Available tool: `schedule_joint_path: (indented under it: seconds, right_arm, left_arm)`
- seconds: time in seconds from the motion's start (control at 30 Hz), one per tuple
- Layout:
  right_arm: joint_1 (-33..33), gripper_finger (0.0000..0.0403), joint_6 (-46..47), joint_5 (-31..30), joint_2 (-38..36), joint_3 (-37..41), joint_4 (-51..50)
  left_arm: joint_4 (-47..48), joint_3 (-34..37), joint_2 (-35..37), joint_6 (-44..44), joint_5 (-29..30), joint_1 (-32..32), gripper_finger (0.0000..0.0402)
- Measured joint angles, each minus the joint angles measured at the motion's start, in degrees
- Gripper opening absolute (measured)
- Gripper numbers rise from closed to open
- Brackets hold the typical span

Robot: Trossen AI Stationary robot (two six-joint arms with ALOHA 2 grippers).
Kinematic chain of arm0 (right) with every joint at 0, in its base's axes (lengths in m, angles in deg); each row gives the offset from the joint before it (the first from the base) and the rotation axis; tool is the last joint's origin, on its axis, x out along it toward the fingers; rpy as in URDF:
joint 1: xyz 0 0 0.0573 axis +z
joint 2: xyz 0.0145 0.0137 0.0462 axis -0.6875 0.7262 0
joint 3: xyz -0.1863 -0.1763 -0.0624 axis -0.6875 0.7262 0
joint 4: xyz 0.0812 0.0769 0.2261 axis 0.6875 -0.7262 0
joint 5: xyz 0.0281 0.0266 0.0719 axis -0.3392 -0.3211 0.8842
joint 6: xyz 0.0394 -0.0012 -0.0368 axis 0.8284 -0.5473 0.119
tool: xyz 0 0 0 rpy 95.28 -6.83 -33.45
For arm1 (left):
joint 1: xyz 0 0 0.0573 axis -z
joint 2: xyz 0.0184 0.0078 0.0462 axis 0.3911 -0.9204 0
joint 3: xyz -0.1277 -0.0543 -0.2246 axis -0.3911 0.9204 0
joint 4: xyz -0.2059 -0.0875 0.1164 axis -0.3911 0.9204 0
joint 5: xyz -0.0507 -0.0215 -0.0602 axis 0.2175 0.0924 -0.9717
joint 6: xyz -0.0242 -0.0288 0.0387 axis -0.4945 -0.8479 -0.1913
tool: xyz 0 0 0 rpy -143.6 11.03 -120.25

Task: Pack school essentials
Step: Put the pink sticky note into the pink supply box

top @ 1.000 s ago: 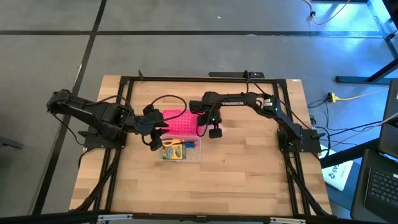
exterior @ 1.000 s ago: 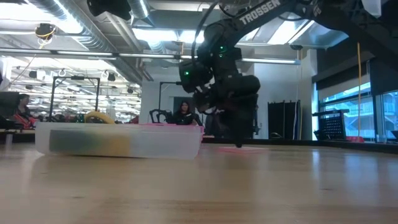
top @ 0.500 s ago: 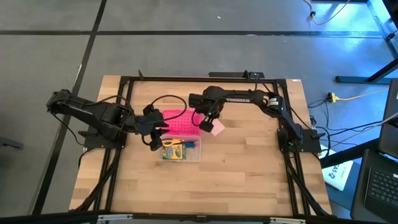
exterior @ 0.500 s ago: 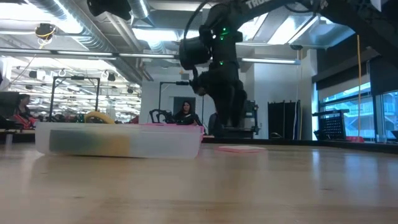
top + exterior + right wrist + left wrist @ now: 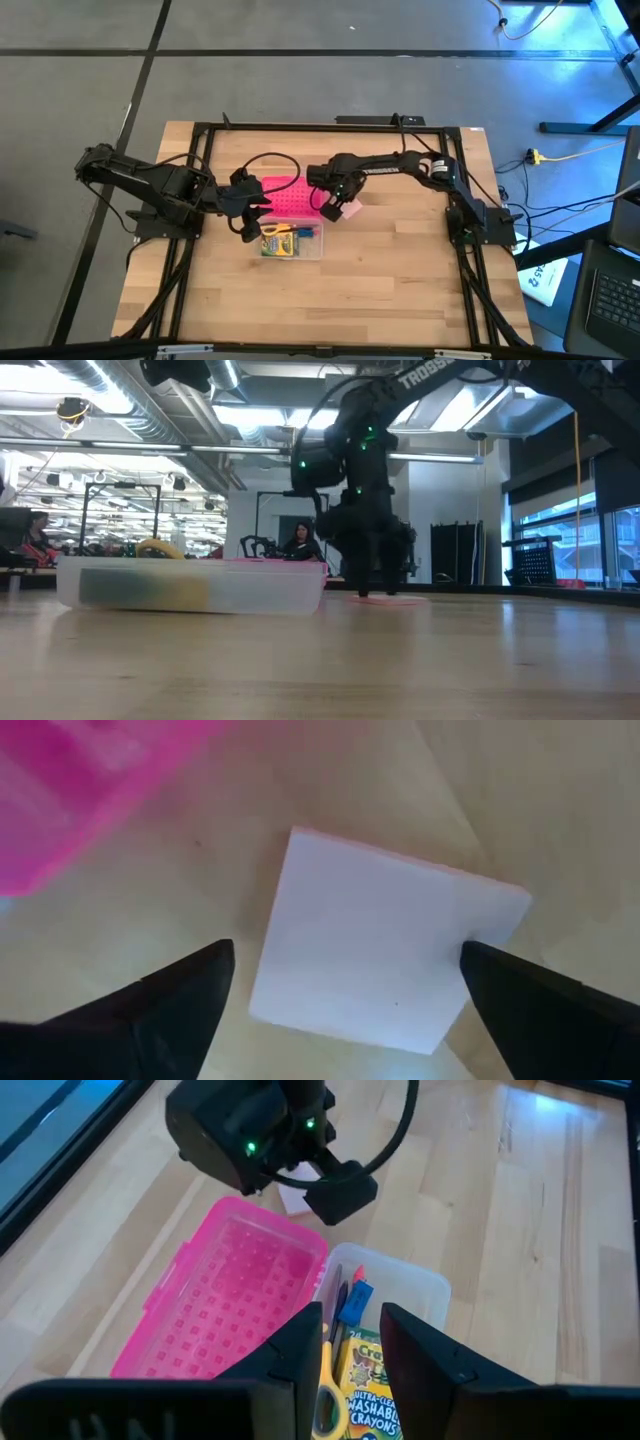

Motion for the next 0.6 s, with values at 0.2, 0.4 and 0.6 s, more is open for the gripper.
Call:
schedule_joint_path:
  seconds: [0.2, 0.4, 0.6]
  right_arm:
    - [0.02, 0.0391, 3.96, 0.1, -0.37, 1.81, 1.05]
    - [0.76, 0.0391, 5.18, -4.05, 0.04, -2.32, -1.36]
    - [1.69, 0.0391, 6.69, -8.9, 0.0, -4.65, -5.01]
  left_arm:
    - [-0.01, 0.0, 0.0, -0.01, 0.0, 0.01, 0.0098]
    - [-0.02, 0.0, 0.0, -0.01, 0.0, 0.0, 0.0098]
    - [0.0, 0.0, 0.0, -0.01, -0.01, 0.01, 0.0098]
